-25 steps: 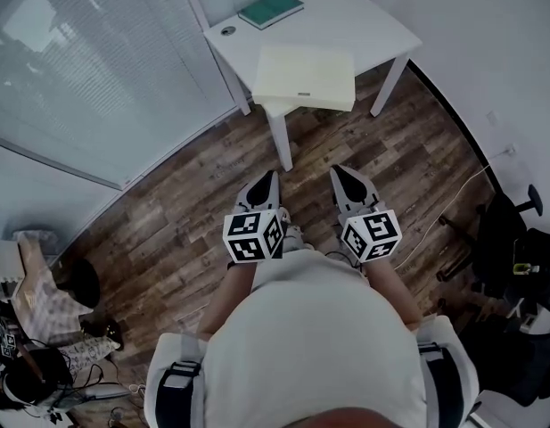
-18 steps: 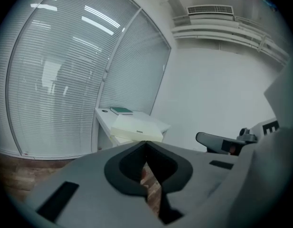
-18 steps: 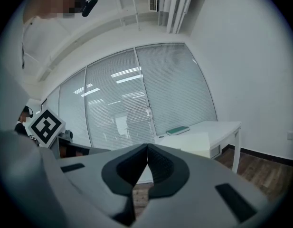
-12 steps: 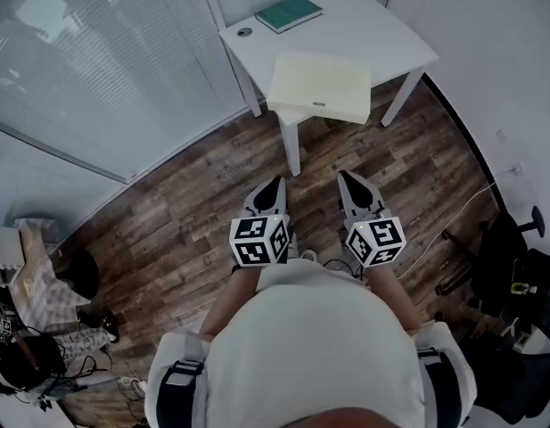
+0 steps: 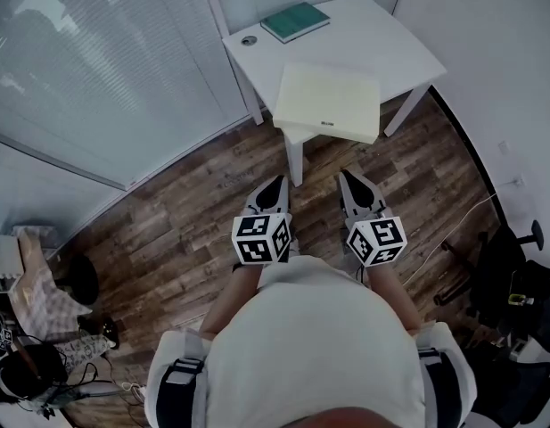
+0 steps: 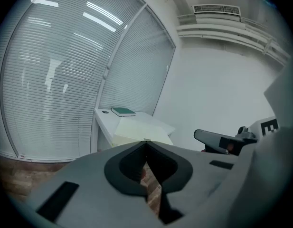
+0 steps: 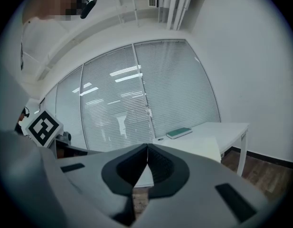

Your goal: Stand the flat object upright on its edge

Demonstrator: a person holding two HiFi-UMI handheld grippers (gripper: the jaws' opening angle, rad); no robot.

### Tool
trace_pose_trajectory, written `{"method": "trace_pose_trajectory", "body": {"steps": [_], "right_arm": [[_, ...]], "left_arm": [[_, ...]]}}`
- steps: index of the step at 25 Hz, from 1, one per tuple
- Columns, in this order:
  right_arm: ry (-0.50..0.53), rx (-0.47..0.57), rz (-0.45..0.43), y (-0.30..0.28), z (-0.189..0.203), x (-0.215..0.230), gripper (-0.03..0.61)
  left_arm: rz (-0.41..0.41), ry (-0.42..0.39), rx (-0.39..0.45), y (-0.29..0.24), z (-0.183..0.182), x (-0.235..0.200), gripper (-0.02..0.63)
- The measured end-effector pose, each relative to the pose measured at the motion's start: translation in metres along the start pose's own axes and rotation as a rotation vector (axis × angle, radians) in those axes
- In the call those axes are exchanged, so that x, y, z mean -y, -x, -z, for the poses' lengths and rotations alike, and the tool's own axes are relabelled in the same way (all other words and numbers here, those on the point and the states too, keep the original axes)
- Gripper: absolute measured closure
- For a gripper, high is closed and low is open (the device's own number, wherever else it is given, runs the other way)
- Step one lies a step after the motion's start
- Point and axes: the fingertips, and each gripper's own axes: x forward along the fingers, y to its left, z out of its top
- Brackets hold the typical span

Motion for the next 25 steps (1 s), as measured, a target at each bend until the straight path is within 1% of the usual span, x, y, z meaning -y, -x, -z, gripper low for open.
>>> {"method": "trace_pose_trajectory", "body": {"steps": [13,25], "right_arm": [[-0.018,0.010,0.045,-0.081,-0.022,0.029,0.558],[-0.063,0.031,0.154,-0.115,-0.038,0.058,0.558]], "left_arm": [[0.044,-0.004,-0.022,-0.069,-0.041,-0.042,0.594],[0.131,-0.033,-0.039,-0.117,-0.077,-0.055,0.594]]}}
